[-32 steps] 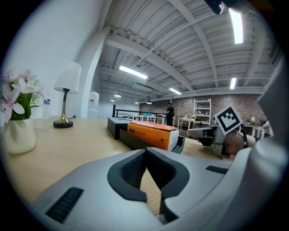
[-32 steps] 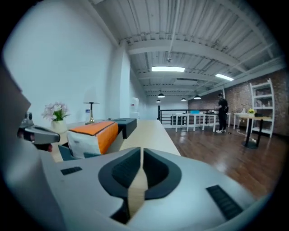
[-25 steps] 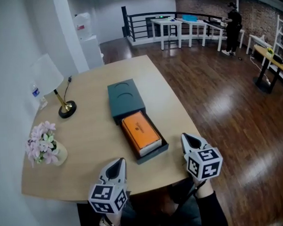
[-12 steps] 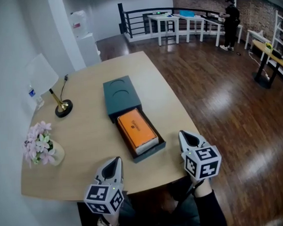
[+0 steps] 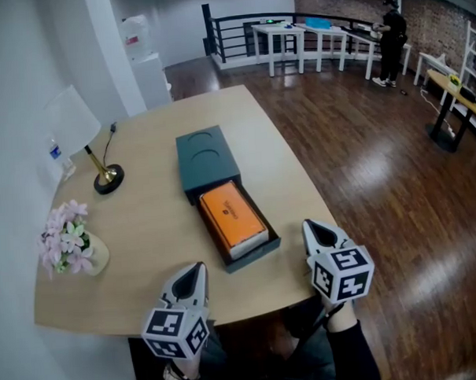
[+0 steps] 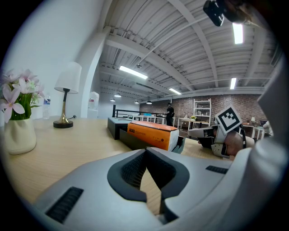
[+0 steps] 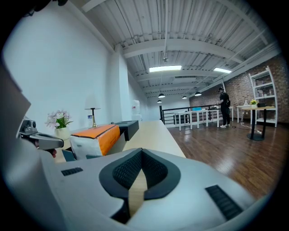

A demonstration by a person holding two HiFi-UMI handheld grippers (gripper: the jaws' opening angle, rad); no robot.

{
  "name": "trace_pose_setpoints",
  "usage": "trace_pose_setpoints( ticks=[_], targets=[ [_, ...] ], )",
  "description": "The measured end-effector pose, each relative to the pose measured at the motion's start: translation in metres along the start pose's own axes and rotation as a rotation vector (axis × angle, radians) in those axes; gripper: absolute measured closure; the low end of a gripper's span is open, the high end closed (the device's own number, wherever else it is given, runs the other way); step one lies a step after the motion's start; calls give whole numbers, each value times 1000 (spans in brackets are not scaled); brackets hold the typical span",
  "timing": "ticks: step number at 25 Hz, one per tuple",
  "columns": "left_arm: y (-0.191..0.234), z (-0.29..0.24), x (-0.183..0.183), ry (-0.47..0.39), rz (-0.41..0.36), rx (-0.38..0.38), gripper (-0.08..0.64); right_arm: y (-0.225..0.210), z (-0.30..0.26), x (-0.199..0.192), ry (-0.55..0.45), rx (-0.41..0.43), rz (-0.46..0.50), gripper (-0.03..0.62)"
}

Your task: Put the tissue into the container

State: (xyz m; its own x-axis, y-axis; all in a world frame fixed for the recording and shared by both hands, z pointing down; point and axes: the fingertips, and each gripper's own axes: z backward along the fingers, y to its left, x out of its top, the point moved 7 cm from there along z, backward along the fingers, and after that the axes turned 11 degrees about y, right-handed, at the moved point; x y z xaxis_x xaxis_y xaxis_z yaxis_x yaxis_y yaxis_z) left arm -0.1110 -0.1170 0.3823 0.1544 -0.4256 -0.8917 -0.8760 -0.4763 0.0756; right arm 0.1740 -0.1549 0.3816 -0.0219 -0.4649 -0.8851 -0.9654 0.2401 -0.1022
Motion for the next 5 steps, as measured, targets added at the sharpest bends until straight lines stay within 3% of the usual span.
trace_pose_setpoints(
  ticks=[5],
  targets=[
    [0,0,0,1,-3,-1,563,1,0,-1,2,1,-3,597]
  ],
)
